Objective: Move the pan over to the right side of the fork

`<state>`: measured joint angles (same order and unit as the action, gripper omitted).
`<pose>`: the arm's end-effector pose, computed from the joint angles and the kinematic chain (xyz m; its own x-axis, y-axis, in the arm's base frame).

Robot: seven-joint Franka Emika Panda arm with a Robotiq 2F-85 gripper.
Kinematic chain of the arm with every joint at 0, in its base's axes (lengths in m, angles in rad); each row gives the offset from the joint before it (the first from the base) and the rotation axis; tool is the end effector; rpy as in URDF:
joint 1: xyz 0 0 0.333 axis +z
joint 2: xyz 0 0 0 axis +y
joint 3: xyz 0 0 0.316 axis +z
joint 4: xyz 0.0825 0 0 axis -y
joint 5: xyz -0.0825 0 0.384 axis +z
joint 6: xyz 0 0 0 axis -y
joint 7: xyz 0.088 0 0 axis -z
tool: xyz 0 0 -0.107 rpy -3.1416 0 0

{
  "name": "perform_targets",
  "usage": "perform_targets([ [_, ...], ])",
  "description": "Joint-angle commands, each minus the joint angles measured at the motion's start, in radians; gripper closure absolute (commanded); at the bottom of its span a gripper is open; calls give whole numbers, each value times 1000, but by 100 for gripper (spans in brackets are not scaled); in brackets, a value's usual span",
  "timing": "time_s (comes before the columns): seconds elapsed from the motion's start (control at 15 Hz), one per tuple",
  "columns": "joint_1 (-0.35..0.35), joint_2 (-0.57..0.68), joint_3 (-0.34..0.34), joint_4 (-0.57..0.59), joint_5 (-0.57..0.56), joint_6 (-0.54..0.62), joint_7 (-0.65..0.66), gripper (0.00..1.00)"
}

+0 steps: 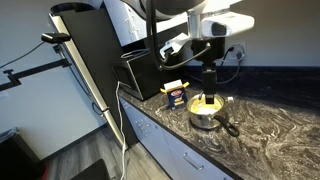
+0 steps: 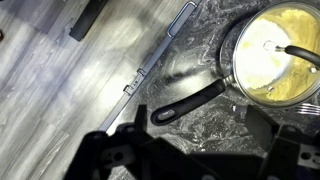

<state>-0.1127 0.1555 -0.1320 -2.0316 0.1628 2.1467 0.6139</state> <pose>0.5602 -0.1312 0.3684 0.5824 -0.8067 -0.0999 -0.8129 -0.5786 -0.0669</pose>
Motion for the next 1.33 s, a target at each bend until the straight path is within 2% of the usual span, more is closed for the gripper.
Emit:
perform_targets([
  [0.0,6,5,-8,7,24,8,62,0],
  [0.4,0,77,-28,31,84,39,335,0],
  [0.87,2,163,-38,33,193,146,608,0],
  [1.27,21,259,-45,60,179,225,872,0],
])
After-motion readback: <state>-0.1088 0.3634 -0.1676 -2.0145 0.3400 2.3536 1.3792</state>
